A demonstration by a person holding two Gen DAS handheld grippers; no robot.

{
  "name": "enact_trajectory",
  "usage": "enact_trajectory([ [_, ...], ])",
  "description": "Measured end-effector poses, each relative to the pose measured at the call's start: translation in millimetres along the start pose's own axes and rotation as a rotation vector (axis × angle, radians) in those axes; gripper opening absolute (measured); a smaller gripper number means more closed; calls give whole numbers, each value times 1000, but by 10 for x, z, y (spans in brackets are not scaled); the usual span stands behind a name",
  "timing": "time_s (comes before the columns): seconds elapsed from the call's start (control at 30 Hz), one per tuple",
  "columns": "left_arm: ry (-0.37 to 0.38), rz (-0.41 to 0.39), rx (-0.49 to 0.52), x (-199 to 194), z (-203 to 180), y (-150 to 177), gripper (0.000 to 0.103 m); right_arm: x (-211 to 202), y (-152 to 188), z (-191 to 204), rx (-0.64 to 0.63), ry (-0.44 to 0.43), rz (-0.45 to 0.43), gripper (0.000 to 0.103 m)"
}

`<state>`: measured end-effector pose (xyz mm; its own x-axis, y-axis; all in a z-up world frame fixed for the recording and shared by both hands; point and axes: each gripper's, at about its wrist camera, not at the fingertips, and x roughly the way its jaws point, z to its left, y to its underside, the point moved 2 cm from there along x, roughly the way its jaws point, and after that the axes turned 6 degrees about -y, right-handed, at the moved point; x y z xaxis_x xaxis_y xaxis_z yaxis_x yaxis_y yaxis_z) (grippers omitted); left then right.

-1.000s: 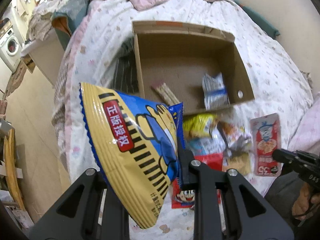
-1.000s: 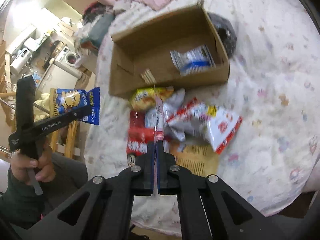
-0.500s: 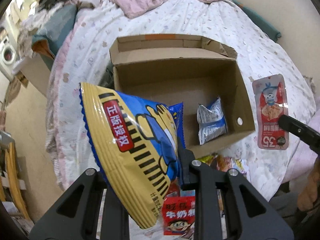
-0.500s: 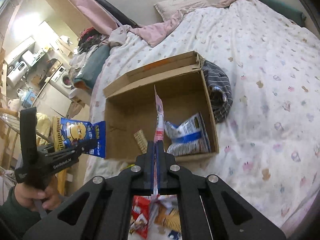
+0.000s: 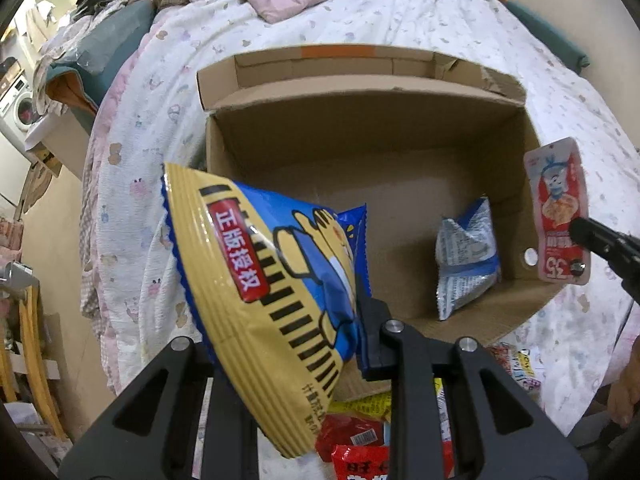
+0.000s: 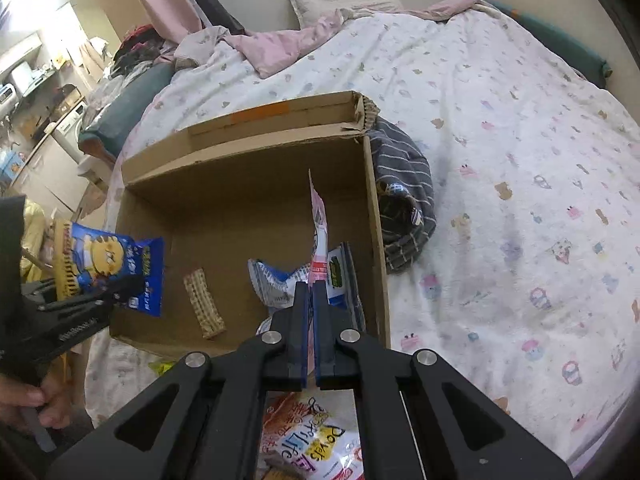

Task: Organize snacks
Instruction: 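Carry both packets over the box and release them inside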

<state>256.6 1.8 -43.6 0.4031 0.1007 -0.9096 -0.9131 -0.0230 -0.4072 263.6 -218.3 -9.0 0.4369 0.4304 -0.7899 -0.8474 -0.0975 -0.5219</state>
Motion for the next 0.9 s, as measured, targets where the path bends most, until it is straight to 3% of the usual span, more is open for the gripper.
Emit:
enact_trajectory([
  [0.33, 3, -9, 12, 30, -12, -16, 21, 176, 13, -148, 48, 14, 38, 1],
  [0.43, 5, -3, 6, 24, 6, -12, 22, 207, 5, -138, 25, 77, 43, 1],
  [0.5, 27, 2, 7, 6, -2, -14, 34, 240, 6, -144, 32, 79, 53, 1],
  [0.57, 47, -1, 10, -26, -20, -12, 71, 265, 8, -154, 34, 81, 60, 1],
  [0.6, 42, -18, 10, -58, -23, -9, 75, 273, 13, -151, 26, 88, 63, 1],
  [0.9, 9, -54, 73, -128, -124, 25, 78, 318, 26, -179, 24, 119, 80, 1],
])
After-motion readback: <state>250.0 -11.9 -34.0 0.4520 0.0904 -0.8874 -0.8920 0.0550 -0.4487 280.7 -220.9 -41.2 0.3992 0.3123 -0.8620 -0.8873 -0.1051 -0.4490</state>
